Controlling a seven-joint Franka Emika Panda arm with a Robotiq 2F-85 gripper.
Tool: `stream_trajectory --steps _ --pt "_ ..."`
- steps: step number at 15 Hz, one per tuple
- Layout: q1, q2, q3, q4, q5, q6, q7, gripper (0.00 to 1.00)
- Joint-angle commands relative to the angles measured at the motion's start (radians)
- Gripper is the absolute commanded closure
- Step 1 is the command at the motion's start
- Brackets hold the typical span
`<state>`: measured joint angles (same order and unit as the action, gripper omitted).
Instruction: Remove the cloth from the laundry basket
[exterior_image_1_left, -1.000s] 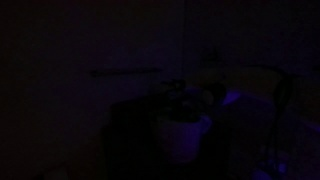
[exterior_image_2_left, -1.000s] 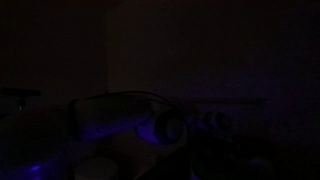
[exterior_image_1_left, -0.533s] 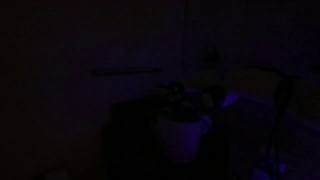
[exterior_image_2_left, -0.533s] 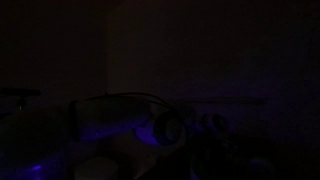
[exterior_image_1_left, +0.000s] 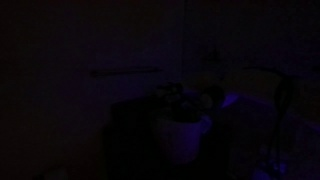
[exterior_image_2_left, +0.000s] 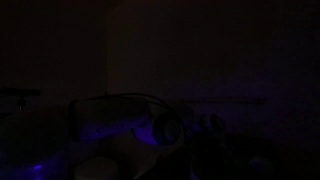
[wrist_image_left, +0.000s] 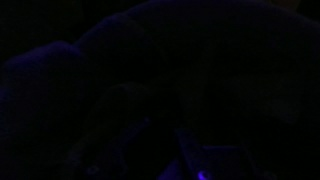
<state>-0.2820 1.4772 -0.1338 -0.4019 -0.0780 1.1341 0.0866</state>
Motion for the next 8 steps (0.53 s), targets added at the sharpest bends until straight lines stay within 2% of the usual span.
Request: stream_trajectory --steps 1,3,4,8 --pt "-0.008 0.001 0.015 -0.007 -0.001 -0.036 -0.051 0.91" --pt "-0.011 0.001 0.020 -0.001 0.006 -0.033 -0.042 0.92" --pt "-0.014 0.001 0.025 0.002 0.011 -0.021 -0.035 0.89" --pt "-0.023 0.001 0.042 0.006 0.031 0.064 -0.012 0.90"
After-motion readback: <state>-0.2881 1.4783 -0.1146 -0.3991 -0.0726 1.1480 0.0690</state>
